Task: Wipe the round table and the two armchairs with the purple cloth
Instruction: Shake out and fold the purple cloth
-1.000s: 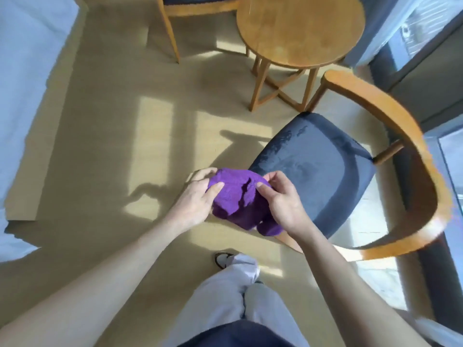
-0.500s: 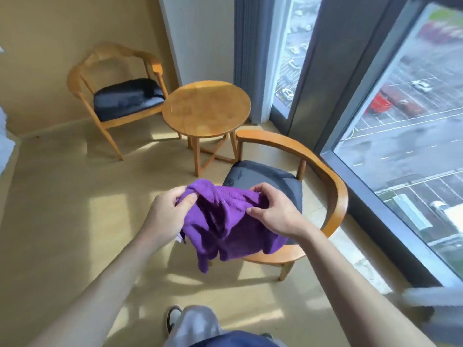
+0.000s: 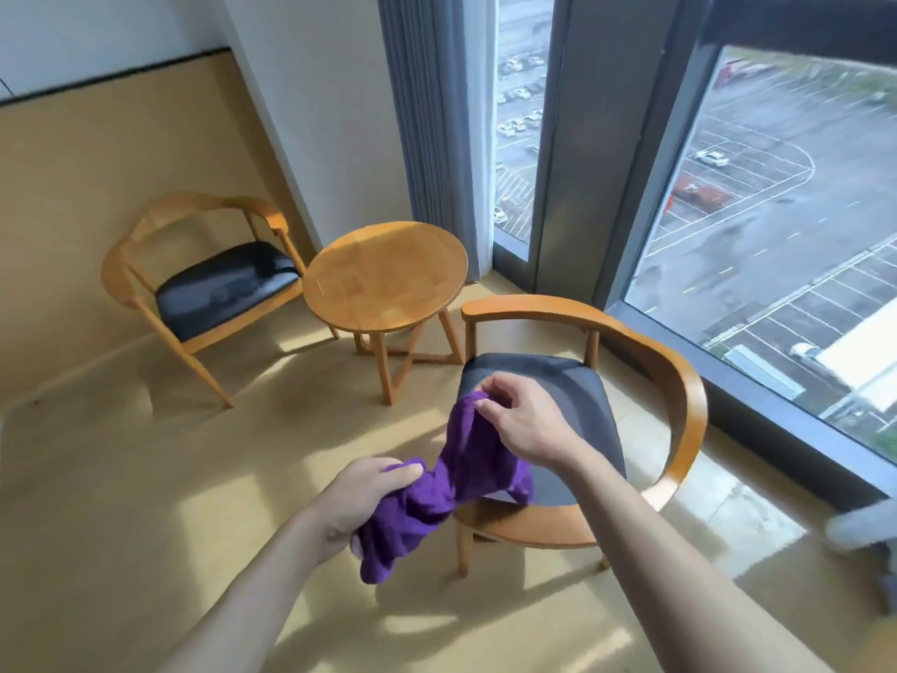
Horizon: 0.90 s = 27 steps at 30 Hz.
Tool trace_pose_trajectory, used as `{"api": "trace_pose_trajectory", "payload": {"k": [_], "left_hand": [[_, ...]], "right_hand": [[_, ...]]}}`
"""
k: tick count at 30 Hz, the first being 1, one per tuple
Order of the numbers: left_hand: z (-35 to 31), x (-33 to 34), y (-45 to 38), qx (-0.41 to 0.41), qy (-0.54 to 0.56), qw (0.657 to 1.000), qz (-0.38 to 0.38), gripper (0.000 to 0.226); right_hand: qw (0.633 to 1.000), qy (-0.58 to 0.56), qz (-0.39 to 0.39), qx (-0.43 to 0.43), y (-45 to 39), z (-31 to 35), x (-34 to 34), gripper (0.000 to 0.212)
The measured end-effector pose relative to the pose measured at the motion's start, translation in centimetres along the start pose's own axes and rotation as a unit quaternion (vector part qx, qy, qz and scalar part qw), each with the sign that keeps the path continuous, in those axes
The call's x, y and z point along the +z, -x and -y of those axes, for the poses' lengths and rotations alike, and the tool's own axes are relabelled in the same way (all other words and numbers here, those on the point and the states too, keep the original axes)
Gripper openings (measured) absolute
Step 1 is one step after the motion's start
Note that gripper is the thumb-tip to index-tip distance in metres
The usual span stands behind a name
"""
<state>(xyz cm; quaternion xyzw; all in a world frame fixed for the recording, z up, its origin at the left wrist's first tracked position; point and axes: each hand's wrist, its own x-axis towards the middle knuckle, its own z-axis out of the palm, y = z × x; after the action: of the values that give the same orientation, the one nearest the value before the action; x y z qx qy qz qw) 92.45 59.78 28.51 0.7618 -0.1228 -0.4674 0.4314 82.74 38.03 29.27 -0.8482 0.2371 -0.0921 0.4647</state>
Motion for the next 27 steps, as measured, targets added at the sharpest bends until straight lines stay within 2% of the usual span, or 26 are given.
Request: {"api": "trace_pose_trajectory", "payload": {"k": [2,3,4,5,6,7,10,11,13,15,17,19,22,25,27], "left_hand": [[0.0,-1.5,-0.1,0.039,0.111,0.990,0.081,0.037],[-0.2,-2.2,-0.2,0.046,0.198,0.968,0.147,0.045],[-0.4,-2.9,-0.4,0.040,0.304,0.922,0.237,0.053],[-0.3,-3.3,-0.7,0.013,0.396,0.856,0.333,0.062],[0.0,-3.5,-0.9,-0.018,0.438,0.813,0.384,0.071],[0.4,-3.5,-1.2,-0.048,0.436,0.810,0.389,0.078],[1.7,-3.3,-2.8,-0.095,0.345,0.873,0.332,0.086],[1.4,-3.2,-3.3,-0.095,0.330,0.878,0.333,0.084],[-0.2,-2.9,-3.7,-0.061,0.290,0.901,0.316,0.073],[-2.0,-2.7,-3.6,-0.007,0.197,0.950,0.242,0.057],[-3.5,-2.2,-3.7,0.048,0.119,0.974,0.188,0.040],[-4.1,-1.7,-3.9,0.096,0.083,0.984,0.129,0.033],[-4.8,-1.3,-4.5,0.137,0.117,0.983,0.032,0.034],[-6.1,-1.2,-4.8,0.171,0.168,0.968,-0.069,0.024],[-7.4,-0.8,-4.7,0.198,0.165,0.961,-0.104,0.021]], "right_hand": [[1.000,0.002,0.000,-0.004,-0.5,2.1,0.9,0.013],[1.000,-0.005,0.000,-0.007,-0.7,3.1,1.1,0.014],[1.000,-0.013,-0.001,-0.009,-0.9,4.1,1.2,0.014],[1.000,-0.022,-0.002,-0.011,-1.0,5.2,1.1,0.015],[0.999,-0.030,-0.002,-0.015,-1.0,6.2,0.9,0.015],[0.999,-0.035,0.001,-0.024,-1.0,7.3,0.6,0.015],[0.997,-0.023,0.041,-0.056,-0.4,10.2,-0.3,0.022],[0.996,-0.019,0.056,-0.061,0.0,10.8,-0.7,0.027],[0.996,-0.014,0.063,-0.059,0.7,11.1,-1.4,0.036],[0.998,-0.014,0.039,-0.047,1.2,10.5,-2.3,0.036],[0.999,-0.023,0.020,-0.028,1.3,9.3,-2.8,0.036],[0.999,-0.043,0.008,-0.001,1.2,7.9,-2.9,0.039],[0.999,-0.038,-0.017,0.023,0.7,5.6,-2.6,0.045],[0.997,0.058,-0.039,0.046,-0.2,2.9,-2.7,0.045],[0.984,0.164,-0.047,0.052,-0.9,1.2,-2.6,0.030]]}}
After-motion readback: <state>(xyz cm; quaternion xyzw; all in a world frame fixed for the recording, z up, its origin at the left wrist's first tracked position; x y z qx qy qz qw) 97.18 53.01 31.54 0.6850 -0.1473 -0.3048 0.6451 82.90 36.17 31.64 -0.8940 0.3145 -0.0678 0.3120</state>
